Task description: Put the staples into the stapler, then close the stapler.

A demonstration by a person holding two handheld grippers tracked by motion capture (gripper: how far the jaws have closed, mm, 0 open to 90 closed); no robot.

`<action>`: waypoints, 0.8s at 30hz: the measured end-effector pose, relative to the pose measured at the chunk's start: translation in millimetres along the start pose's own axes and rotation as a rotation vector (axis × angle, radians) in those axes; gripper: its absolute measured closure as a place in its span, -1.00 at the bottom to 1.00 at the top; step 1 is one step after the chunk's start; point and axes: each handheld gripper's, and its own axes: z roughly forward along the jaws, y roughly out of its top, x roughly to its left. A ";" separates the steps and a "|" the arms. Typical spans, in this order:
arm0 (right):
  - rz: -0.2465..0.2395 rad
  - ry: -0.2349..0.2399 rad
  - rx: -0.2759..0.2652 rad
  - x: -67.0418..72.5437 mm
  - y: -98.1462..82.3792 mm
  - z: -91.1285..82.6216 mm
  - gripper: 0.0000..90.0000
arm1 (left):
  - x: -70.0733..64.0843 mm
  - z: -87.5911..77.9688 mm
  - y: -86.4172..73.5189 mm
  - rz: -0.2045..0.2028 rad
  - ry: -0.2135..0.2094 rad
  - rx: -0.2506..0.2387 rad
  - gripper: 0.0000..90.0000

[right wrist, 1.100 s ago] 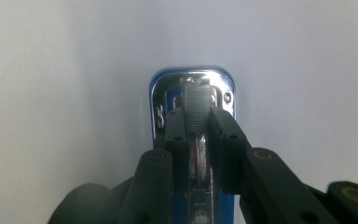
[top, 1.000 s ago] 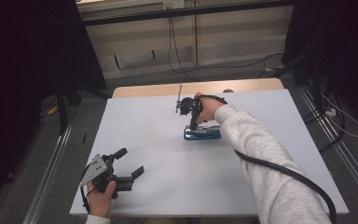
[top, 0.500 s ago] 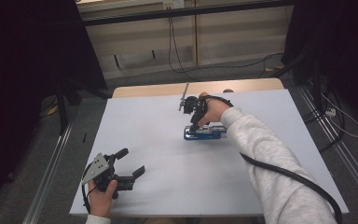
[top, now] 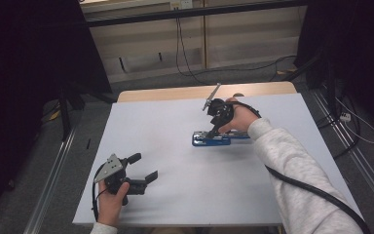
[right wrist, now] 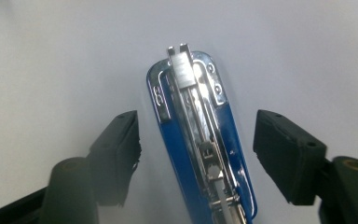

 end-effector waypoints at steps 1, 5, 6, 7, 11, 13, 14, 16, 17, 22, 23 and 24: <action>0.000 0.000 0.000 0.0 0.0 0.0 -0.38 | 0.0 0.0 0.0 0.000 0.000 0.000 -0.92; 0.032 -0.013 -0.020 -0.6 -11.1 -4.1 -0.45 | -2.5 7.2 1.9 -0.017 -0.022 0.025 -0.92; 0.036 -0.017 -0.022 -0.9 -13.7 -5.2 -0.47 | -2.3 8.6 2.4 -0.011 -0.021 0.034 -0.92; 0.043 -0.015 -0.029 -1.2 -16.4 -6.3 -0.48 | -3.0 9.9 2.6 -0.016 -0.024 0.036 -0.92; 0.075 -0.032 -0.052 -2.8 -28.6 -11.9 -0.58 | -2.7 14.1 3.9 -0.024 -0.029 0.046 -0.92; 0.078 -0.038 -0.050 -2.9 -30.9 -13.1 -0.60 | -2.6 14.7 4.1 -0.024 -0.029 0.049 -0.92; 0.089 -0.040 -0.058 -2.6 -35.1 -15.6 -0.62 | -2.4 17.3 4.9 -0.027 -0.028 0.051 -0.92; 0.094 -0.042 -0.061 -2.3 -37.3 -16.8 -0.62 | -2.5 18.5 5.4 -0.025 -0.025 0.053 -0.92; 0.098 -0.046 -0.065 -2.0 -39.4 -17.9 -0.64 | -2.3 19.7 5.7 -0.024 -0.029 0.060 -0.92; 0.120 -0.058 -0.084 -1.5 -55.4 -24.2 -0.67 | -2.9 30.7 8.2 -0.019 -0.039 0.091 -0.93; 0.120 -0.058 -0.084 -1.5 -55.4 -24.2 -0.67 | -2.9 30.7 8.2 -0.019 -0.039 0.091 -0.93; 0.129 -0.064 -0.094 -2.1 -61.8 -26.2 -0.67 | -3.5 32.7 9.0 -0.018 -0.036 0.091 -0.93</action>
